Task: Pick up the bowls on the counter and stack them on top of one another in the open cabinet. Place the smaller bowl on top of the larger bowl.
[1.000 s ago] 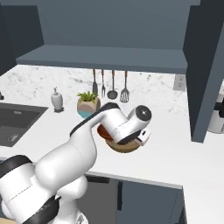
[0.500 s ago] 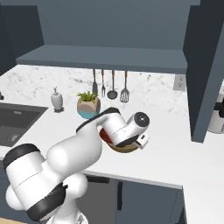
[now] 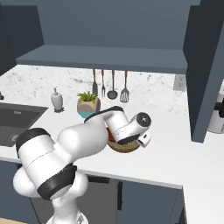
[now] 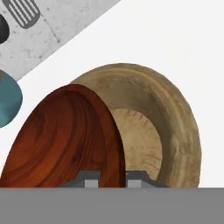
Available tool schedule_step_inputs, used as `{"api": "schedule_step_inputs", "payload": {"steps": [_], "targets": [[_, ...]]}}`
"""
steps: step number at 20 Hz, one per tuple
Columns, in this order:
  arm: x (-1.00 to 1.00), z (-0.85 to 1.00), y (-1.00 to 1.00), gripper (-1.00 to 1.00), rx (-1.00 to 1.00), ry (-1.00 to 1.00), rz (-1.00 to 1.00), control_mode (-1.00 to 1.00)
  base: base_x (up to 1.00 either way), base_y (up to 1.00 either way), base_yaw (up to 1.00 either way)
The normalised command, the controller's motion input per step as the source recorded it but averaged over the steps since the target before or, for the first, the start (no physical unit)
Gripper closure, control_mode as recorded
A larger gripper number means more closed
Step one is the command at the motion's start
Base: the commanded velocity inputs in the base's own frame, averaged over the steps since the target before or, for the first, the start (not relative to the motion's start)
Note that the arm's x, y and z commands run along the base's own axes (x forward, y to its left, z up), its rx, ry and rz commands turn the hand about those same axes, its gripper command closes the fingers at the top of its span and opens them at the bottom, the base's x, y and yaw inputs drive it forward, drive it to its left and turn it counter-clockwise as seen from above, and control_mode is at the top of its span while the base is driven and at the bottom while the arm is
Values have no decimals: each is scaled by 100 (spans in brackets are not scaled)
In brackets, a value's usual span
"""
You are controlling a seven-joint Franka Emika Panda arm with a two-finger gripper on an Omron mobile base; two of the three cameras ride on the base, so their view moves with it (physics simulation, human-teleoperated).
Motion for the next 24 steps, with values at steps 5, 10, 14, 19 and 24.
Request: {"api": "schedule_step_inputs", "payload": {"steps": [5, 10, 14, 19, 24], "targets": [[13, -19, -16, 100, 0, 0, 0, -100, 0, 0, 0], [9, -34, -1, 100, 0, 0, 0, -100, 0, 0, 0], [15, -24, 0, 100, 0, 0, 0, -100, 0, 0, 0], [20, -20, 0, 100, 0, 0, 0, -100, 0, 0, 0], [4, -8, 0, -100, 0, 0, 0, -100, 0, 0, 0]]}}
